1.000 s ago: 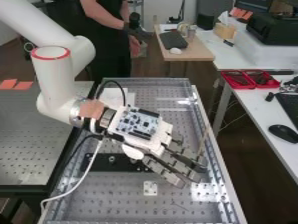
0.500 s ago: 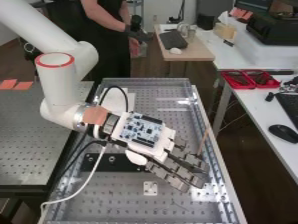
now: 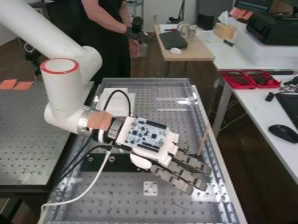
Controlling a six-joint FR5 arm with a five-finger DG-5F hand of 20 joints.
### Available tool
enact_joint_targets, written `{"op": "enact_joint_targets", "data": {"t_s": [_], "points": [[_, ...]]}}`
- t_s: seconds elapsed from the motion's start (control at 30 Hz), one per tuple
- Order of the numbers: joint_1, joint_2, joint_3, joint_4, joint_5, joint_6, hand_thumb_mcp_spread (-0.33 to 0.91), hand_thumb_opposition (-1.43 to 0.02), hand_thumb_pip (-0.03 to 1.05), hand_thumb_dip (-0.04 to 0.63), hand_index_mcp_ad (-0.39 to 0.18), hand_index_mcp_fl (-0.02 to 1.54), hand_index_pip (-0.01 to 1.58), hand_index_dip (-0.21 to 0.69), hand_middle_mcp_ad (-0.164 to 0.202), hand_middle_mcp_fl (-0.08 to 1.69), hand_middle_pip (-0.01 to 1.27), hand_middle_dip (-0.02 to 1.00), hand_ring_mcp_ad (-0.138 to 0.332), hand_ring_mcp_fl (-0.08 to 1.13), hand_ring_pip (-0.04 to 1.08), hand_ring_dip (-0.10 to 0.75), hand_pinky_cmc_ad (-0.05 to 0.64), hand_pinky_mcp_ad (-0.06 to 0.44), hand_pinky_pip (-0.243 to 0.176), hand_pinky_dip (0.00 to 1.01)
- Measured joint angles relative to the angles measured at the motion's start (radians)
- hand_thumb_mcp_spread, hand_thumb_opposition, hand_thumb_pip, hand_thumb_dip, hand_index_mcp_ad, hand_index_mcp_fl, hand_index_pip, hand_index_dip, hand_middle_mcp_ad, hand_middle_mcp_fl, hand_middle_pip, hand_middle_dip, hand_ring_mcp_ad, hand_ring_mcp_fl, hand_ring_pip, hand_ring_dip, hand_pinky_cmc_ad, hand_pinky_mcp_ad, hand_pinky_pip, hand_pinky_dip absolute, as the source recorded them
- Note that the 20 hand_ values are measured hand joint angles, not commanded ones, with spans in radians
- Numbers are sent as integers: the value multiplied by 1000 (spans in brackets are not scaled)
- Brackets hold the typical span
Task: Grab the drill bit and place it in the clear container
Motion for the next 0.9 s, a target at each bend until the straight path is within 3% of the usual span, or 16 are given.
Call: {"op": "enact_joint_targets", "data": {"t_s": [0.2, 0.9], "points": [[-2, -10, 7, -1, -8, -8, 405, -874, 607, 253, -40, 311, 1363, 120, 94, 66, 127, 157, 199, 14, 96, -21, 199, 166, -91, 185], [-13, -41, 32, 5, -37, -28, 438, -876, 576, 253, -73, 370, 1330, 108, 93, 96, 126, 161, 201, 14, 94, -21, 190, 166, -89, 185]]}}
